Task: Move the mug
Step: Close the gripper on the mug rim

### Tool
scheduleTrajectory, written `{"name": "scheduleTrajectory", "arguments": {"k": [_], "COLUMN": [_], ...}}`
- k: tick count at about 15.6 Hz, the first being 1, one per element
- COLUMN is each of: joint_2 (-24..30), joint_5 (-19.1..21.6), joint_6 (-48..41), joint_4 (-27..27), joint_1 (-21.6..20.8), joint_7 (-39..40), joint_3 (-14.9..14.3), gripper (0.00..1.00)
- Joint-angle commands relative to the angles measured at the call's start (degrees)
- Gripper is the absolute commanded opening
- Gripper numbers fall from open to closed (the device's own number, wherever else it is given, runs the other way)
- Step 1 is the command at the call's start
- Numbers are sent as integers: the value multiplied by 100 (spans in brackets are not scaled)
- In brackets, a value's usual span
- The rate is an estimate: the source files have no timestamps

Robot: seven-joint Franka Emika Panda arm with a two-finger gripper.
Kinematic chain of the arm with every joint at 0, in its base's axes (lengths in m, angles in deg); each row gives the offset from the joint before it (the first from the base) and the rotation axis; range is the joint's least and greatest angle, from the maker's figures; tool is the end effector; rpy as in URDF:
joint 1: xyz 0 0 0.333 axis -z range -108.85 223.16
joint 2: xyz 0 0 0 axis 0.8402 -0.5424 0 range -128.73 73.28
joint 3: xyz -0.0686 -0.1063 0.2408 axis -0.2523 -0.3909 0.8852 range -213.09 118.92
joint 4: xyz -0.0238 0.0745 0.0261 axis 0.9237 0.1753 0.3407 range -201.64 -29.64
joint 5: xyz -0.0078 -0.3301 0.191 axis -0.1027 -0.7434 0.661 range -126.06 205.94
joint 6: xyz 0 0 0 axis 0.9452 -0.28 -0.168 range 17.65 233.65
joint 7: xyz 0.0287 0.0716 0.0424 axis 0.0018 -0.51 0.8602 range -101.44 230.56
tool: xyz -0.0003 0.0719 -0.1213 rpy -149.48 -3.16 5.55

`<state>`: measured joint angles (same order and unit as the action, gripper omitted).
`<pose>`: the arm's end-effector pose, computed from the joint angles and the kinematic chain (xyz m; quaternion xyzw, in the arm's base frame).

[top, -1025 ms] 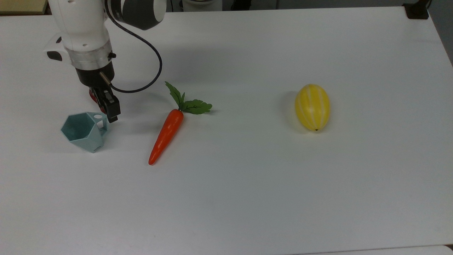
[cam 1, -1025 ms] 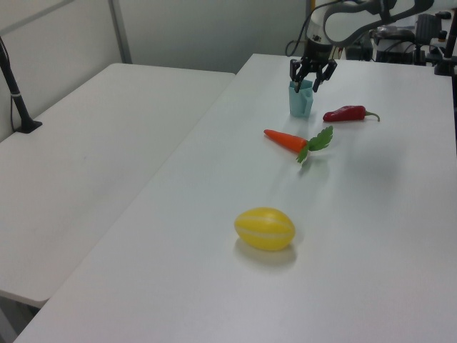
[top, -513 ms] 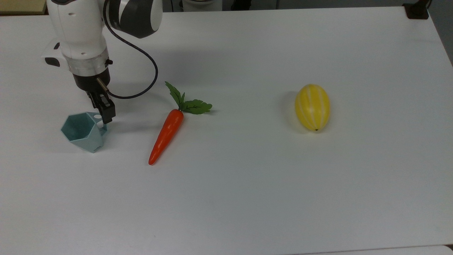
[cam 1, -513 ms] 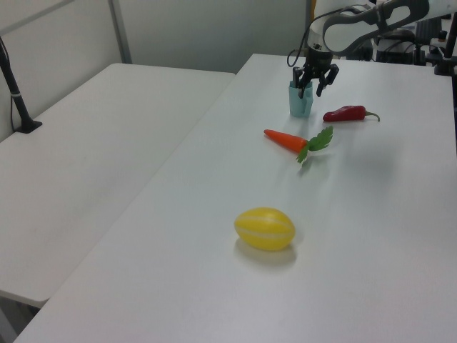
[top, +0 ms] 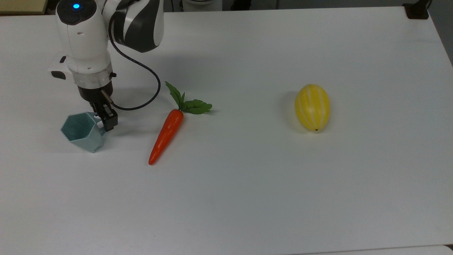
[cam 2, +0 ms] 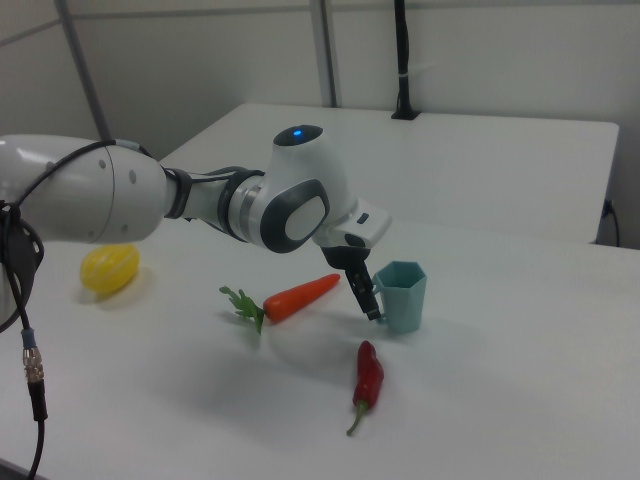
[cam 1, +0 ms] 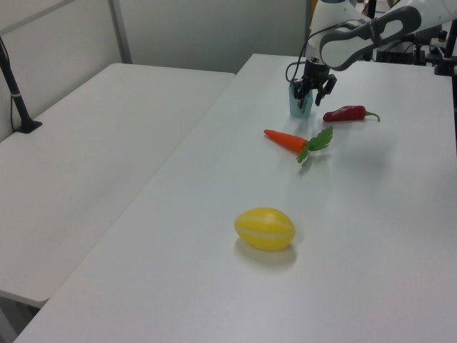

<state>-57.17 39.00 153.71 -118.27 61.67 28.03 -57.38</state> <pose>0.6627 -0.1637 0.2887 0.9032 -0.4102 0.1238 0.0259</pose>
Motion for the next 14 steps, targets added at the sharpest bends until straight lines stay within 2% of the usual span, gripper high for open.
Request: {"name": "scheduleTrajectory", "arguments": {"k": [1,4,6,11,14], "joint_2": [19,-17,-43,-157,-166], "joint_5": [-186,-283,-310,-380,-494], "joint_6": [197,232,241,504,504], "joint_4": [-132,-123,-115,-124,-132], "joint_1": [-38,-38,-38,-3,-3], "joint_7": [-92,-92,-92,-83,-83], "joint_3": [-34,-34,-34,-34,-34], "gripper": [62,60,55,55,51]}}
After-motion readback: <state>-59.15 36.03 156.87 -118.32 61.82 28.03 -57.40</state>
